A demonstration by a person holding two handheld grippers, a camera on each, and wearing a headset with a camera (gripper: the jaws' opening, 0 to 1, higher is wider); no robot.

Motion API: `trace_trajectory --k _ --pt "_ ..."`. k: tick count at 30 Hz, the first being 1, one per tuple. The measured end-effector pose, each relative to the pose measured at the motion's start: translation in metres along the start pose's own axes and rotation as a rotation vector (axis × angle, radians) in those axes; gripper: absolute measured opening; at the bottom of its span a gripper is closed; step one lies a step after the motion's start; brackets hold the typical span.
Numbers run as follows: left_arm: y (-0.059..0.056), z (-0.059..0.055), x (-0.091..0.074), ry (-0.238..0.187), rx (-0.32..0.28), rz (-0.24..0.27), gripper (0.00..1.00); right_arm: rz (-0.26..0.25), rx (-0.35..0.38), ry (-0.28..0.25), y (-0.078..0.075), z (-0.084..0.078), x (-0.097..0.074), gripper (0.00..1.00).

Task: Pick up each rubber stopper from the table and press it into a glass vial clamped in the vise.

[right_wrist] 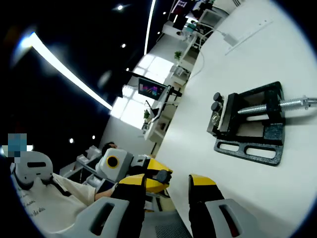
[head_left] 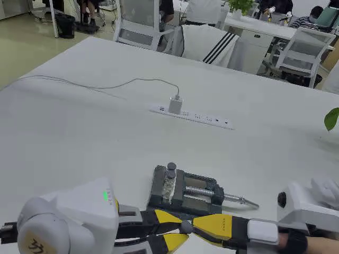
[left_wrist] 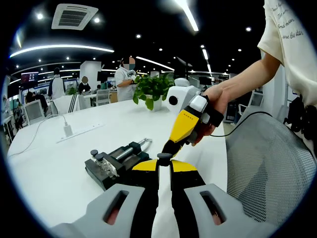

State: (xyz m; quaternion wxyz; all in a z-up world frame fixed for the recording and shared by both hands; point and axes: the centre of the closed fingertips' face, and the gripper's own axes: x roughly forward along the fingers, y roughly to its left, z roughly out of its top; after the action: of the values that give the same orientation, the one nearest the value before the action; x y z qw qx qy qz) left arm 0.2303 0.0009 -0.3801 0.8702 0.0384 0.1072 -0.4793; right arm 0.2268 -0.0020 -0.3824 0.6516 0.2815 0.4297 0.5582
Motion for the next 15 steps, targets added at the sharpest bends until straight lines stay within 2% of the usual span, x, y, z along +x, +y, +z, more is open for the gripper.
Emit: trace_trajectory --k 2,5,7,8,10,12,15 --pt "-0.001 -0.001 0.0 0.001 -0.003 -0.002 0.04 -0.022 -0.092 0.043 0.002 -0.004 0.002 0.38" --pt "0.0 -0.002 -0.001 0.004 -0.005 0.0 0.04 -0.054 -0.185 0.09 0.0 -0.006 0.003 0.48" --pt "0.0 -0.003 -0.001 0.007 -0.009 0.0 0.04 -0.079 -0.22 0.111 -0.002 -0.006 0.003 0.55" --pt "0.0 -0.004 -0.002 0.01 -0.009 0.001 0.04 -0.083 -0.278 0.136 -0.002 -0.008 0.004 0.58" --pt "-0.001 -0.006 -0.002 0.014 -0.014 0.0 0.04 -0.1 -0.309 0.181 -0.003 -0.012 0.003 0.62" --pt "-0.001 -0.008 -0.002 0.016 -0.014 0.001 0.04 -0.117 -0.368 0.2 -0.004 -0.012 0.004 0.65" --pt "-0.001 -0.011 -0.003 0.025 -0.018 0.002 0.04 -0.125 -0.432 0.245 -0.004 -0.014 0.003 0.61"
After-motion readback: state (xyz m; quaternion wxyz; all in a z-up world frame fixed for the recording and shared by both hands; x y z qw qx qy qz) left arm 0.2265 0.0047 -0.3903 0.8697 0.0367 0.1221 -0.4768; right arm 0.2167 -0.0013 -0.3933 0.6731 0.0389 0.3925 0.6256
